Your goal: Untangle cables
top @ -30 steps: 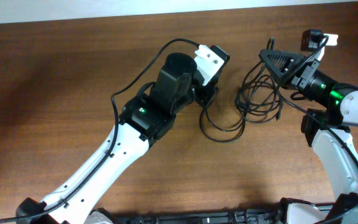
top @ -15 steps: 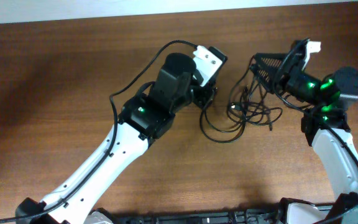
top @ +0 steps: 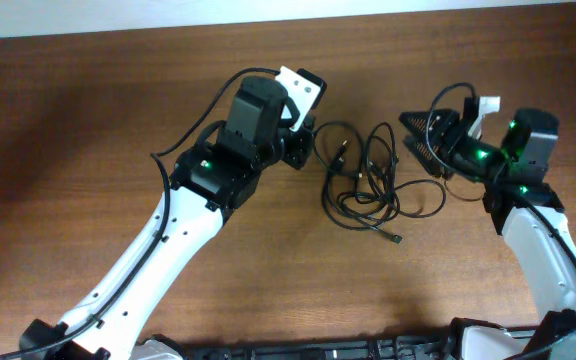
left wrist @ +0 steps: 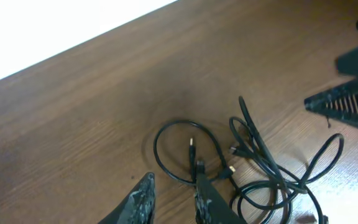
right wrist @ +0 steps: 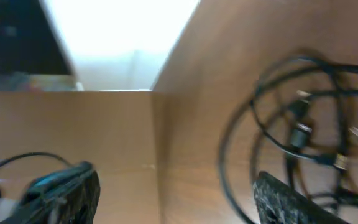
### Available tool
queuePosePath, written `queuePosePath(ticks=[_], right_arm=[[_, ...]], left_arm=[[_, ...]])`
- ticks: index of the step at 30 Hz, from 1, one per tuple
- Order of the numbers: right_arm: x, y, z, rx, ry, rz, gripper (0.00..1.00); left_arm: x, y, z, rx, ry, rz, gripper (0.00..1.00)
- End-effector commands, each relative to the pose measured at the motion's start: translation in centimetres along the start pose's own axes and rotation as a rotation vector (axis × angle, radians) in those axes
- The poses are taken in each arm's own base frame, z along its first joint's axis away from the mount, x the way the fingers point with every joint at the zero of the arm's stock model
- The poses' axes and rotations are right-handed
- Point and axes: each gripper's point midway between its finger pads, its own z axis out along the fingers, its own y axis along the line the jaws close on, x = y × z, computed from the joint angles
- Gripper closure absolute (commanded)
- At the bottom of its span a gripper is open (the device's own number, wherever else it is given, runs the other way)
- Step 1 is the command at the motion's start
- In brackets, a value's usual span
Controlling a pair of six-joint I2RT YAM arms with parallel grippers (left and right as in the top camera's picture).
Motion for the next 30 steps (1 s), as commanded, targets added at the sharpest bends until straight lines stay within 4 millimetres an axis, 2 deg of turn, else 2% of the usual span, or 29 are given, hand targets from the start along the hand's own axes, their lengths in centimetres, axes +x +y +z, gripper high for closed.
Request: queuePosePath(ticks=[1,5,12,14,16,20,24,26,28,30], right_arm=[[0.0,-2.3,-0.2,0.11,-0.026,-0.089,0.23],[0.9,-3.7,-0.4,0.16,0.008,-0.152,0.23],[1.1,-3.7,0.0,0.172,0.015,-0.234,0.23],[1.7,-3.5,0.6,0.172,0.034,-0.27,0.23],[2.3,-3.5,1.3,0.195,0.047,-0.294,0.23],[4.0,-3.8,3.6,0.283,0.057,-0.379,0.23],[4.9,-3.7,5.1,0.337,0.043,-0.452,0.23],[5.0,-4.1,5.6,0.369,0.032,-0.473,0.24],[5.3,-4.7,6.4,0.383,0.042,-0.481,0.35],[5.6,-5.1,7.3,0.369,0.066,-0.48,0.5]], left_arm=[[0.3,0.2,0.1,-0.006,0.013,-0.017,0.75],[0.6,0.7,0.1,-0.015,0.024,-0.03,0.68],[1.2,4.4,-0.3,-0.085,0.032,-0.182,0.39],[1.3,5.6,-0.5,-0.107,0.033,-0.201,0.23],[1.5,6.4,-0.6,-0.121,0.034,-0.212,0.13],[1.9,8.0,-0.9,-0.15,0.043,-0.237,0.06],[2.7,9.2,-1.2,-0.174,0.064,-0.26,0.0],[3.1,9.8,-1.4,-0.187,0.078,-0.272,0.01],[3.7,10.3,-1.6,-0.196,0.097,-0.283,0.01],[4.0,10.3,-1.6,-0.198,0.107,-0.286,0.01]])
